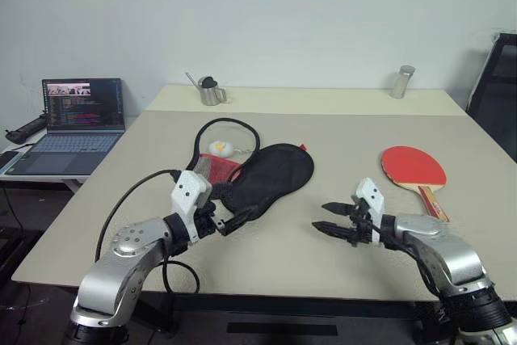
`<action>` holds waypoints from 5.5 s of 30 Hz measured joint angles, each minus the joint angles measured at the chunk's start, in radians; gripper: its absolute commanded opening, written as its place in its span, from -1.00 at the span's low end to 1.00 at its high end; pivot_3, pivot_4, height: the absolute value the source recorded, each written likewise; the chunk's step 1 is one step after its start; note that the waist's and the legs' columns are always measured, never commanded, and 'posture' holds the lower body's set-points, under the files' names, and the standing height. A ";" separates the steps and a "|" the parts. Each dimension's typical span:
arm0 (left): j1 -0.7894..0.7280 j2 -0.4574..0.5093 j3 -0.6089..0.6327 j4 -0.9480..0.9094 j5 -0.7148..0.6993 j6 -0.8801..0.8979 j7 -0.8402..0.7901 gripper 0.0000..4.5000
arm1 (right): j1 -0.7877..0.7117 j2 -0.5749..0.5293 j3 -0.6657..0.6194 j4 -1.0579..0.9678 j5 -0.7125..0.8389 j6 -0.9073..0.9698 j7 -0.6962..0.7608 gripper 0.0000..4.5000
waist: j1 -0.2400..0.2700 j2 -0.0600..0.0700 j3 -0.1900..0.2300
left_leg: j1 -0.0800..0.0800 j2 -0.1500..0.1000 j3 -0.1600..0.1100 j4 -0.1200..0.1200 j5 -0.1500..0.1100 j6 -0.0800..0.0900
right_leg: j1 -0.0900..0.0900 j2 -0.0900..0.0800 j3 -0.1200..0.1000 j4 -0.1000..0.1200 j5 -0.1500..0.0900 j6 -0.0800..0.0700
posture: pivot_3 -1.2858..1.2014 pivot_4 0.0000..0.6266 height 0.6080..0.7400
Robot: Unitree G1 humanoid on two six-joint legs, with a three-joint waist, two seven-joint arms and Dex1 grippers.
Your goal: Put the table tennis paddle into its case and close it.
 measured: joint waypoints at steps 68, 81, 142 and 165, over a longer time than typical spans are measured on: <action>-0.353 0.200 0.047 0.518 -0.054 -0.066 -0.380 1.00 | -0.273 0.448 -0.028 0.095 0.010 0.520 -0.565 1.00 | -0.016 -0.005 0.002 | 0.004 0.009 0.009 -0.003 -0.002 -0.001 | -0.002 0.009 0.008 0.000 0.001 -0.003 | 0.03 -0.52 1.00; -0.439 0.254 0.065 0.734 -0.008 -0.122 -0.432 1.00 | -0.332 0.588 -0.042 0.247 -0.002 0.490 -0.634 1.00 | -0.031 -0.006 0.002 | 0.004 0.009 0.009 -0.003 -0.002 -0.001 | -0.003 0.009 0.008 0.000 0.001 -0.003 | 0.03 -0.52 1.00; -0.492 0.146 0.020 0.660 0.042 -0.184 -0.437 1.00 | -0.314 0.331 -0.241 0.141 0.131 0.653 -0.648 -0.98 | -0.039 -0.007 0.002 | -0.008 0.011 0.011 -0.014 0.001 -0.005 | -0.020 0.011 0.010 0.000 0.002 -0.004 | 0.03 -0.52 1.00; -0.510 0.121 -0.001 0.659 0.049 -0.184 -0.448 1.00 | -0.218 0.229 -0.324 0.008 0.164 0.796 -0.619 -0.98 | -0.030 -0.007 0.002 | -0.008 0.011 0.011 -0.013 0.001 -0.005 | -0.020 0.011 0.011 0.000 0.002 -0.004 | 0.03 -0.52 1.00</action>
